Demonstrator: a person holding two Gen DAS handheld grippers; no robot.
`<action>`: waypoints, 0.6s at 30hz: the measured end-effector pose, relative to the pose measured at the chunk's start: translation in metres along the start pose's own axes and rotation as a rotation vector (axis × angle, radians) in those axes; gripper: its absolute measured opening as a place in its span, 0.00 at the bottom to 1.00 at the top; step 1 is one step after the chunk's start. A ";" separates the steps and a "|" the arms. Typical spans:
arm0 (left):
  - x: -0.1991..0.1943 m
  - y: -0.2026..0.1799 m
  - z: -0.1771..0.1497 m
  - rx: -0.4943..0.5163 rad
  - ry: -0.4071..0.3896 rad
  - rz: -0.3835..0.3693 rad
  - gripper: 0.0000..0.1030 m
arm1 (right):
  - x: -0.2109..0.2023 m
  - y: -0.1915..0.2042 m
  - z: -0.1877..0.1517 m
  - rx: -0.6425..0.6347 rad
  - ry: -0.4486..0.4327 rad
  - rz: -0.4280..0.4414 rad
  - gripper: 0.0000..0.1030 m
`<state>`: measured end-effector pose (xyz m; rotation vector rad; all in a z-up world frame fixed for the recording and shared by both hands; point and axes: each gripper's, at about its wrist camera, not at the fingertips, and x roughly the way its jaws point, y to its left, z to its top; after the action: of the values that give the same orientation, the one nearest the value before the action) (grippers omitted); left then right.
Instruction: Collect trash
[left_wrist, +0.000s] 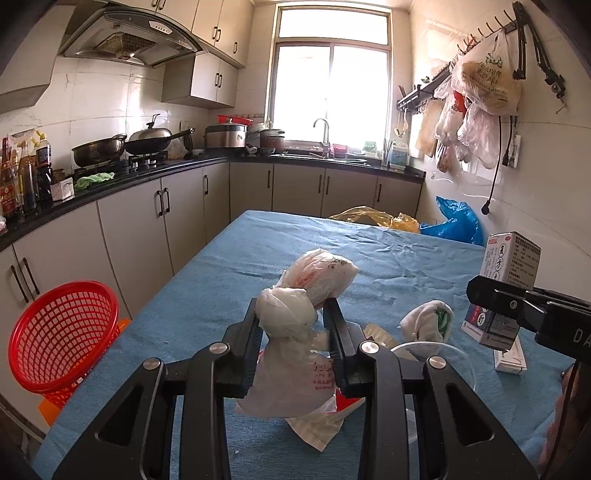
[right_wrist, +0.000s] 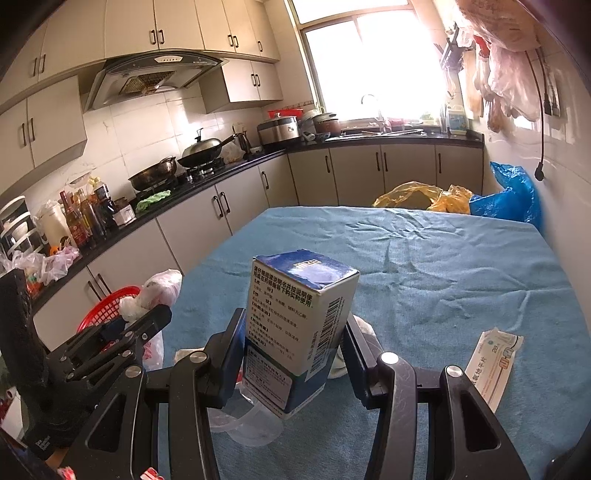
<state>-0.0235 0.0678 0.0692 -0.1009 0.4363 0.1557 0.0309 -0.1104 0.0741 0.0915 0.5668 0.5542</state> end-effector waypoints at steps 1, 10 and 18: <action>0.000 0.000 0.000 -0.001 0.000 0.001 0.31 | 0.000 0.000 0.000 -0.001 -0.001 -0.001 0.51; 0.001 0.003 -0.002 0.002 0.005 0.006 0.31 | 0.000 0.000 0.000 0.001 -0.001 -0.006 0.51; 0.002 0.004 -0.003 0.011 0.008 0.014 0.31 | 0.000 0.001 0.000 0.008 -0.003 -0.014 0.51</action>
<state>-0.0240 0.0720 0.0659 -0.0878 0.4463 0.1670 0.0309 -0.1097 0.0741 0.0954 0.5659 0.5380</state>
